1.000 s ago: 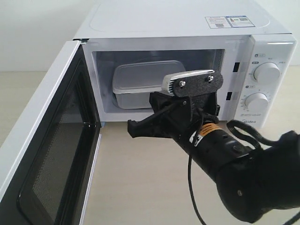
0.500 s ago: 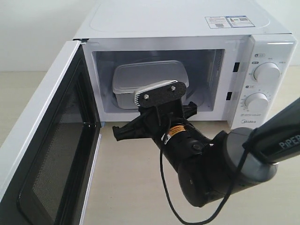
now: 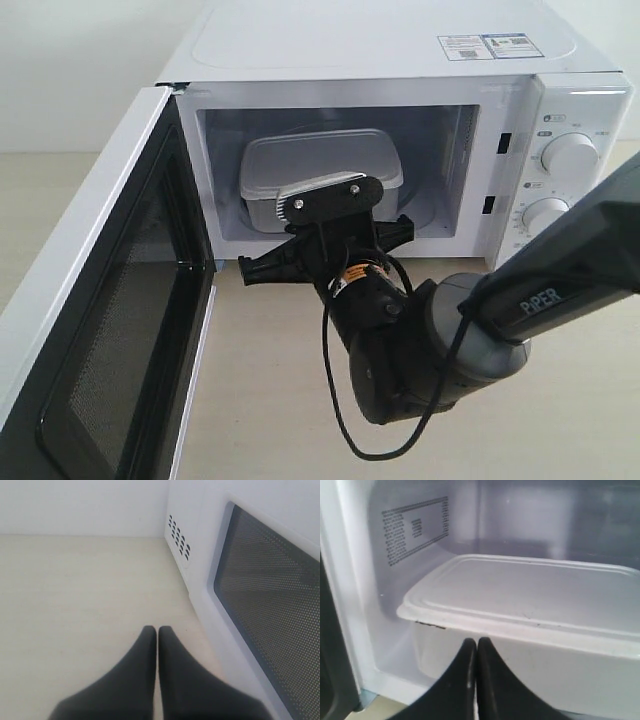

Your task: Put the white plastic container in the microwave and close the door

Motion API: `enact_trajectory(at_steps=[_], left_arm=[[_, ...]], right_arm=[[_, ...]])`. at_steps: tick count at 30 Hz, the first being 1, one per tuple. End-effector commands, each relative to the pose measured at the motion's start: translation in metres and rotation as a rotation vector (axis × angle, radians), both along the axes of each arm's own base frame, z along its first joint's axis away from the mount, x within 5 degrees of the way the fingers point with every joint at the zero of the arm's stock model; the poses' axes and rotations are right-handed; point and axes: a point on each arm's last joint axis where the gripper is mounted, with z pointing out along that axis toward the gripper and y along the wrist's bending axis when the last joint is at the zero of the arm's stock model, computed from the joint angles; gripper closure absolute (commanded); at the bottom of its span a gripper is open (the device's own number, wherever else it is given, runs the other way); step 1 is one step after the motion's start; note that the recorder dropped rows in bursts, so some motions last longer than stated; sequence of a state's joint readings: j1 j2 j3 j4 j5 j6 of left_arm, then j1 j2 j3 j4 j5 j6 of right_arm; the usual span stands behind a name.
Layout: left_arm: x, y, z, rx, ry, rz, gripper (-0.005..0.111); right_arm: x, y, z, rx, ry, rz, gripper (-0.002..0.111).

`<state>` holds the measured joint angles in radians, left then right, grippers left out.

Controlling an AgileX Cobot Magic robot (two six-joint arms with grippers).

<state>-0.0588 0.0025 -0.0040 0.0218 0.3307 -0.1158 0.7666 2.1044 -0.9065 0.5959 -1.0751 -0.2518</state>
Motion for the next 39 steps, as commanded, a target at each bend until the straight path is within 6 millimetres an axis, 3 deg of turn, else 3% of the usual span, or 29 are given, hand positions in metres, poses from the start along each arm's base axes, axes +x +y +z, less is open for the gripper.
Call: enact_trajectory(at_steps=[1, 15, 24, 39], left_arm=[[0.0, 0.0, 0.0, 0.002, -0.015, -0.007, 0.103], [0.0, 0.0, 0.0, 0.002, -0.015, -0.007, 0.103], [0.0, 0.0, 0.0, 0.002, -0.015, -0.007, 0.103], [0.0, 0.0, 0.0, 0.002, -0.015, -0.007, 0.103]], right_arm=[[0.004, -0.002, -0.003, 0.004, -0.019, -0.041, 0.108], [0.028, -0.008, -0.007, 0.012, -0.008, -0.075, 0.108], [0.039, -0.025, -0.007, 0.01, -0.004, -0.118, 0.108], [0.049, -0.011, 0.0, 0.019, 0.014, -0.057, 0.108]])
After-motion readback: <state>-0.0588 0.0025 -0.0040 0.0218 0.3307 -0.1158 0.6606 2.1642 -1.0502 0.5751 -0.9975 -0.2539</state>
